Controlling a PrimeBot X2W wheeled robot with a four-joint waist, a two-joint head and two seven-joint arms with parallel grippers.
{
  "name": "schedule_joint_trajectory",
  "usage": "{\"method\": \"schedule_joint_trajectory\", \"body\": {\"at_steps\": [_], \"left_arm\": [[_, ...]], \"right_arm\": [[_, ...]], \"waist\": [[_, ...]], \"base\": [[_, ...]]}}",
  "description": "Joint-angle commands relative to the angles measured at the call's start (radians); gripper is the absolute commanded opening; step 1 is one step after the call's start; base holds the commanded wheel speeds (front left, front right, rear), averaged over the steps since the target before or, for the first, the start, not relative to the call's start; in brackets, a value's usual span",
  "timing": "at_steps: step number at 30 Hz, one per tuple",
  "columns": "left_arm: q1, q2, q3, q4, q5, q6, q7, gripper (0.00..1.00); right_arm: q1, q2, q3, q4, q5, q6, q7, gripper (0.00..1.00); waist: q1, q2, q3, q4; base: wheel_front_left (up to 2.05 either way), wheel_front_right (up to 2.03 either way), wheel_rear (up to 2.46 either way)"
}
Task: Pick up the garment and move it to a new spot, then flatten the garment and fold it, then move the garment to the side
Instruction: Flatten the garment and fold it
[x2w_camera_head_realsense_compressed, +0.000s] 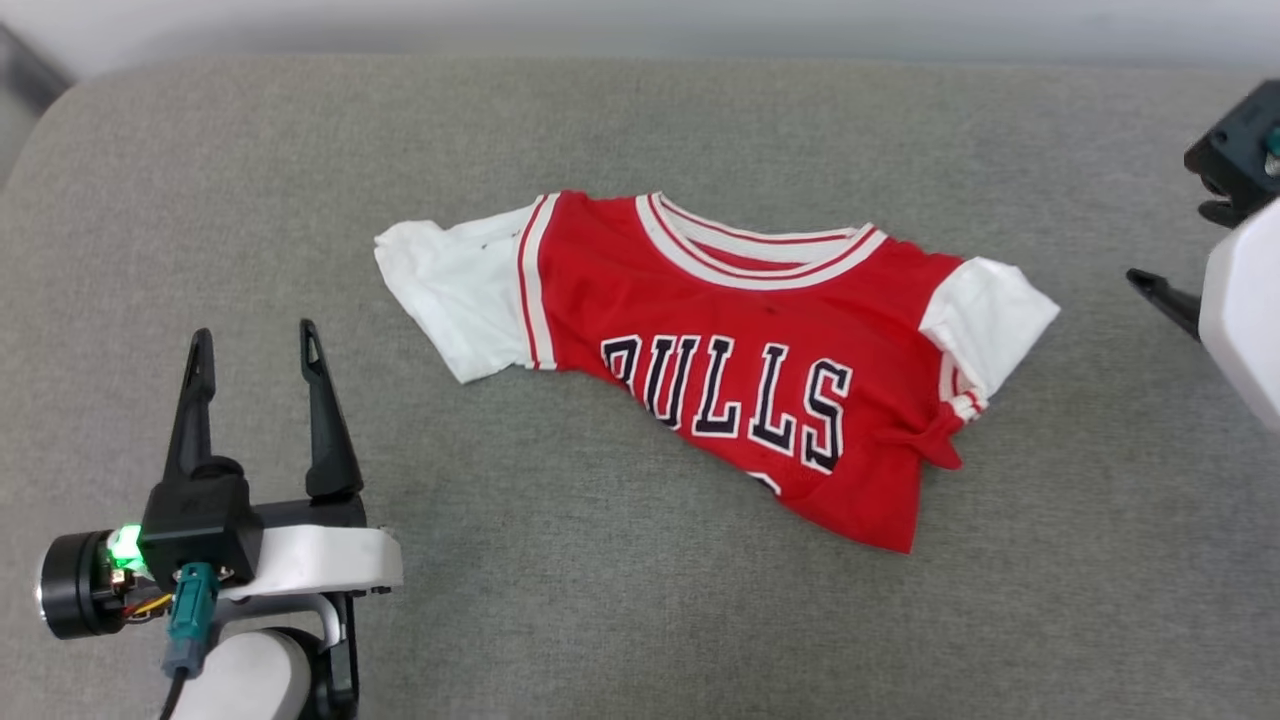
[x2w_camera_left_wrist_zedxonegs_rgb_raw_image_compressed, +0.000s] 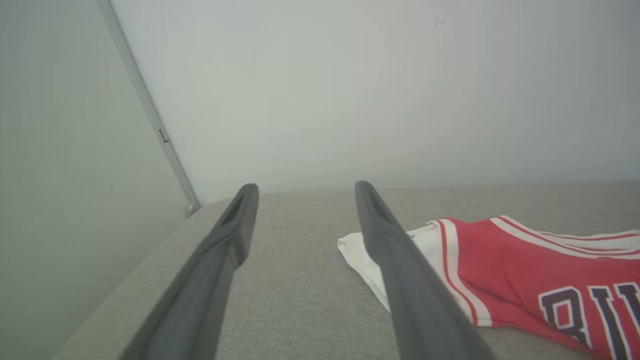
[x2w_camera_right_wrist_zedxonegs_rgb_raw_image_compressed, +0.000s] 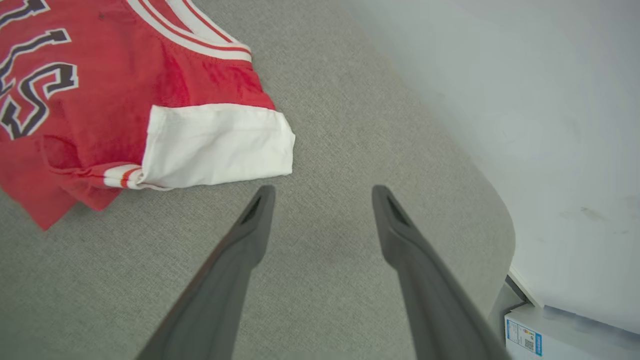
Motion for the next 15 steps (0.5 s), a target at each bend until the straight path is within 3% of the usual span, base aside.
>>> {"method": "schedule_joint_trajectory", "body": {"at_steps": [1, 7, 15], "left_arm": [[0.018, -0.035, 0.026, -0.003, 0.028, -0.021, -0.002, 1.0], [0.023, -0.147, 0.096, 0.005, 0.108, -0.109, -0.002, 1.0], [-0.02, -0.262, 0.17, 0.023, 0.194, -0.215, -0.002, 1.0]], "right_arm": [[-0.061, -0.011, 0.047, 0.017, 0.036, -0.001, 0.068, 1.0], [-0.217, -0.001, 0.155, 0.109, 0.113, -0.001, 0.246, 1.0], [-0.293, 0.01, 0.237, 0.229, 0.138, -0.001, 0.254, 1.0]], "waist": [[0.0, 0.0, 0.045, 0.034], [0.0, 0.0, 0.134, 0.088], [0.0, 0.0, 0.234, 0.149]], "base": [[0.0, 0.0, 0.0], [0.0, 0.0, 0.0], [0.0, 0.0, 0.0]]}}
